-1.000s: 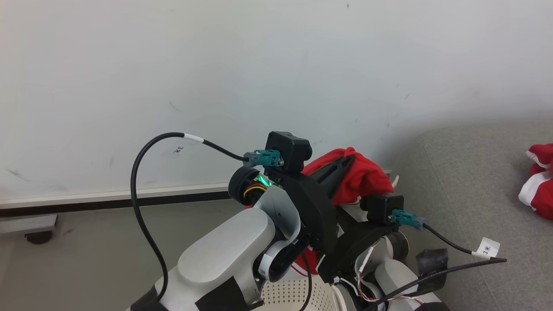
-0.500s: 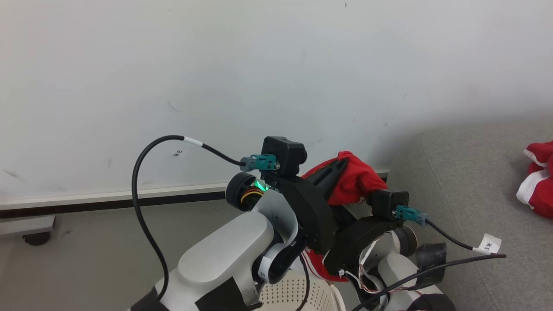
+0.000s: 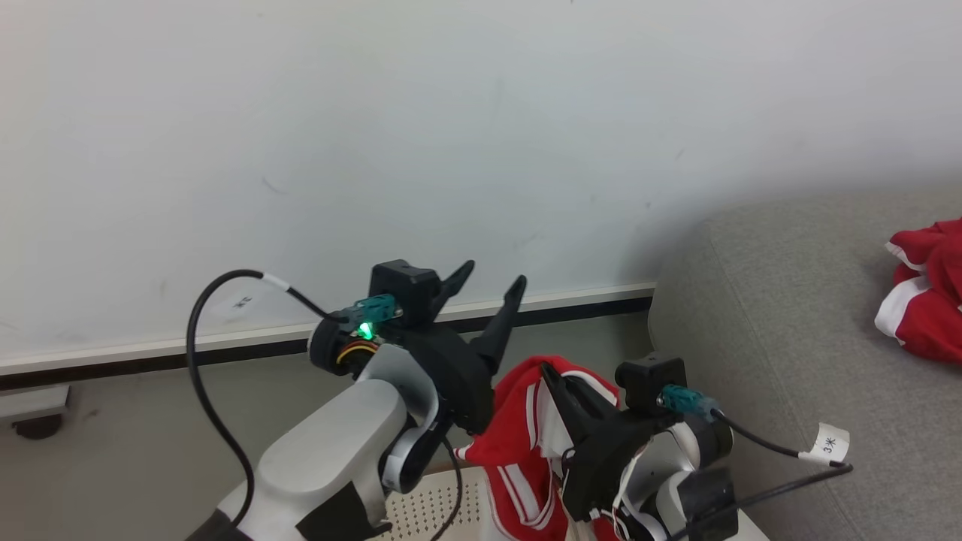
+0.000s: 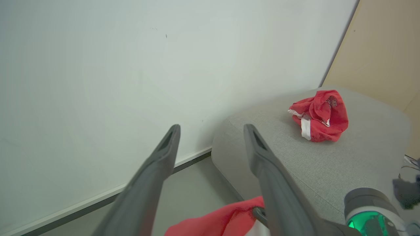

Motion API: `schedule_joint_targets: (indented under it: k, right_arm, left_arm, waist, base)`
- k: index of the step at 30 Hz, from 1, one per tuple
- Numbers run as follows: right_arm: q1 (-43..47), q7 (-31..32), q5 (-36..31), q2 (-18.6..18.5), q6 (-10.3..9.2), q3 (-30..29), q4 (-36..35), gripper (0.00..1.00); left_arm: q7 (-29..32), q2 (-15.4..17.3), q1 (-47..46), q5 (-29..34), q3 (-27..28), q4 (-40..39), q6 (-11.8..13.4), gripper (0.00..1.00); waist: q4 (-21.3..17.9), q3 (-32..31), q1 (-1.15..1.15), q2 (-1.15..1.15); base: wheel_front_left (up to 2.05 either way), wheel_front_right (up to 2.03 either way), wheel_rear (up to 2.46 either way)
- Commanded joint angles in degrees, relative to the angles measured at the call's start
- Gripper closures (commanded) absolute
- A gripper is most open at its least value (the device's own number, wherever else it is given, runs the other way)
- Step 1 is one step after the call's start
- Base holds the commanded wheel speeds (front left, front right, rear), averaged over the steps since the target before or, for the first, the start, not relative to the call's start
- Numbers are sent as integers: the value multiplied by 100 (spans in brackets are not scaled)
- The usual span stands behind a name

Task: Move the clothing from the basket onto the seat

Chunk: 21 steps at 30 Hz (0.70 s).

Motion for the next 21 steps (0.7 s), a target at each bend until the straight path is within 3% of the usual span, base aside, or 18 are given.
schedule_joint_targets:
  k: [1, 10, 21]
  right_arm:
    - [135, 62, -170, 7, 0, -52, -159, 100]
    - [911, 615, -975, 3, 0, -580, -1306, 100]
    - [1484, 1225, -1485, 1, 0, -1052, -2761, 100]
  left_arm:
    - [-155, 77, 87, 69, 22, 71, -41, 0]
    - [-788, 545, 566, 181, 147, 260, -83, 0]
    - [-1018, 1404, 1732, 141, 687, -487, -259, 0]
  waist:
    - [-55, 26, 0, 0]
    - [-249, 79, 0, 0]
    - [-689, 174, 0, 0]
  base:
    - [0, 0, 0]
    - [0, 0, 0]
    - [0, 0, 0]
